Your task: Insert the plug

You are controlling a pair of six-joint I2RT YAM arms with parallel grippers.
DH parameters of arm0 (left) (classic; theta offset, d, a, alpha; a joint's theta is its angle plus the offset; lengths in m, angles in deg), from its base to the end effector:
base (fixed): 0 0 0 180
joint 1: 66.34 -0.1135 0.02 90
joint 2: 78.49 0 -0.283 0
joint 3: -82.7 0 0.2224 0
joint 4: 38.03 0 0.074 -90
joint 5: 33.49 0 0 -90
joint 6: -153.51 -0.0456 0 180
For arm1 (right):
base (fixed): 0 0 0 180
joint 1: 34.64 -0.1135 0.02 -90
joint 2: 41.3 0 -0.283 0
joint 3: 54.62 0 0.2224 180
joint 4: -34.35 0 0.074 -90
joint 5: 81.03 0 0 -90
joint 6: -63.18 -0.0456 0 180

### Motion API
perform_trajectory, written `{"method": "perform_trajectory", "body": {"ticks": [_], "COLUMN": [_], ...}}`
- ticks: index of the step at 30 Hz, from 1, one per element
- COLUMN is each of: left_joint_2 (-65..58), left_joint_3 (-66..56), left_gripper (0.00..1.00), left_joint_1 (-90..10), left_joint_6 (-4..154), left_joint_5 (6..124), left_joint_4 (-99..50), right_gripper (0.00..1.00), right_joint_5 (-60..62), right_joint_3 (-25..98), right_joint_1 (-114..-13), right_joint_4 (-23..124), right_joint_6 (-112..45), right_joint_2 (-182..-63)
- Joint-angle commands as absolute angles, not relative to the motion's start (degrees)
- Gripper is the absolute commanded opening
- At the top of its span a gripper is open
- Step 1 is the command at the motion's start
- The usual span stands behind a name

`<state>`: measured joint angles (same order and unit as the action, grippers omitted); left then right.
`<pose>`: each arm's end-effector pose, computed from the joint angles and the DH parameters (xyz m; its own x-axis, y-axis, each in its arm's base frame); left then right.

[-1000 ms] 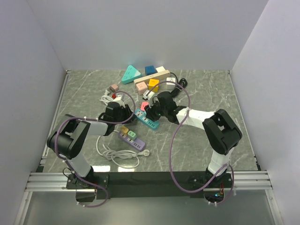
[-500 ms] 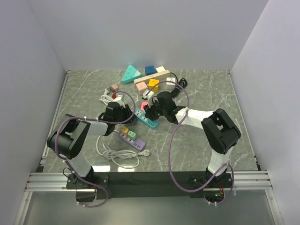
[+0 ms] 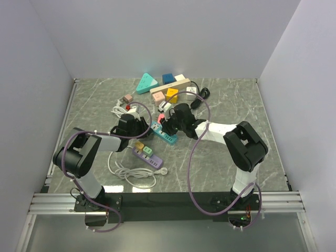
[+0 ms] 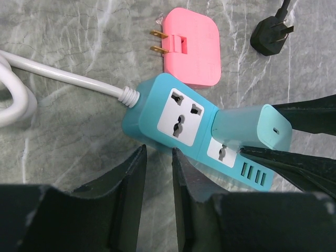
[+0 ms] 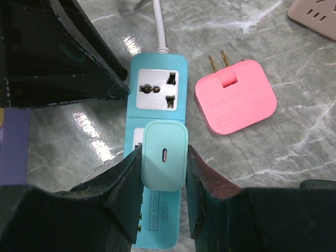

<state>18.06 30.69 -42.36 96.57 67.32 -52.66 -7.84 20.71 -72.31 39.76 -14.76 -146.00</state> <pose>0.2832 -0.1353 0.1794 -0.6806 -0.2837 -0.6755 0.2105 0.8073 -0.5512 0.2945 0.2440 0.2110 -0.2800 -0.4689 -0.8377 -0.8503 0.5262 -0.0103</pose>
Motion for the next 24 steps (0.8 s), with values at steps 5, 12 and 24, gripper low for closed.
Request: {"method": "perform_trajectory", "body": {"ticks": [5, 12, 24], "left_joint_2": [18.5, 17.0, 13.9], "left_joint_3": [28.6, 29.8, 30.7], "left_gripper": [0.32, 0.34, 0.42], "left_joint_1": [-42.1, -42.1, -42.1], "left_joint_6": [94.9, 94.6, 95.0], "left_joint_5": [67.6, 67.3, 67.3], "left_joint_4": [-52.8, -53.5, -53.9], "right_gripper": [0.0, 0.0, 0.3], "right_joint_5": [-8.9, -8.6, -7.1], "right_joint_3": [21.6, 23.3, 21.5], "right_joint_1": [-73.7, -73.6, -73.5], "right_joint_4": [51.4, 52.6, 46.8], "right_joint_6": [-15.8, -17.6, -21.8], "right_joint_2": [-152.3, -152.0, -144.9]}}
